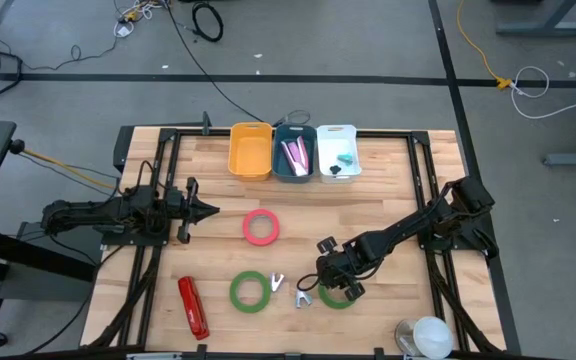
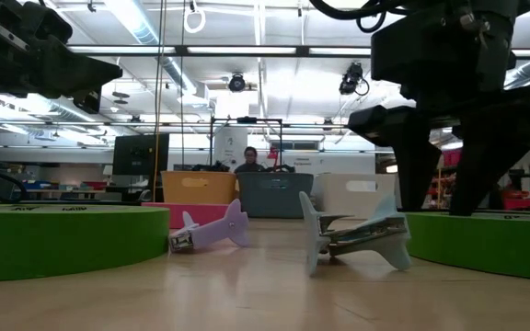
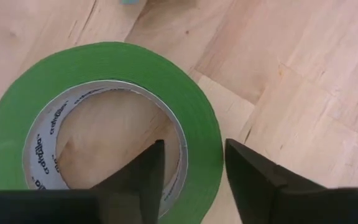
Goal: Pick and place Stapler, Stapler remover, tape
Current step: Put the right green tape into the yellow bin
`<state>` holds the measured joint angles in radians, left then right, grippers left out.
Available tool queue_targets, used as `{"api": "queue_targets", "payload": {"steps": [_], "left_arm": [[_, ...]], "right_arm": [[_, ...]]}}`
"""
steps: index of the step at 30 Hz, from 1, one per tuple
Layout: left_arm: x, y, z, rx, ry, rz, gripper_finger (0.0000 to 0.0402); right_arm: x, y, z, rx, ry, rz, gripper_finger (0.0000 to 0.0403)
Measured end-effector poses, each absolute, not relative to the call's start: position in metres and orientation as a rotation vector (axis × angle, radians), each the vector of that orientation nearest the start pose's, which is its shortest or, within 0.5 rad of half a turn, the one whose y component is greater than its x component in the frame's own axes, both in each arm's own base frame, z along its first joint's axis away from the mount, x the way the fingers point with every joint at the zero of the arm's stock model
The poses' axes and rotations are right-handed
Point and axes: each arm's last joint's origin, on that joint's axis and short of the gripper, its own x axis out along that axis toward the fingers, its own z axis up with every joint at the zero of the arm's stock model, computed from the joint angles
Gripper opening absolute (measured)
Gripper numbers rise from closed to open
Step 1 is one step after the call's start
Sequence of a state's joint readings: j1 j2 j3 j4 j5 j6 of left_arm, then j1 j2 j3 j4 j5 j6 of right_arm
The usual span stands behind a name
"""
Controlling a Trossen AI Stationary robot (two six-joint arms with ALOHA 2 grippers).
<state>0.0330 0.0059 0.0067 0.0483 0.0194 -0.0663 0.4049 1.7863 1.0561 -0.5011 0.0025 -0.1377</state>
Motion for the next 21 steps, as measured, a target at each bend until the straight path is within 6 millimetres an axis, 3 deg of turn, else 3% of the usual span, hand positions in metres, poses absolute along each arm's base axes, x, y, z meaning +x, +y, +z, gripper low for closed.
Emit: {"api": "queue_targets", "payload": {"steps": [9,21], "left_arm": [[0.098,0.003,0.170,-0.065,-0.049,0.012,0.0010],[0.098,0.003,0.170,-0.065,-0.049,0.012,0.0010]], "right_arm": [[0.306,0.130,0.144,-0.346,1.217,0.409,0.0228],[0.307,0.131,0.139,-0.333,1.234,0.392,0.0193]]}}
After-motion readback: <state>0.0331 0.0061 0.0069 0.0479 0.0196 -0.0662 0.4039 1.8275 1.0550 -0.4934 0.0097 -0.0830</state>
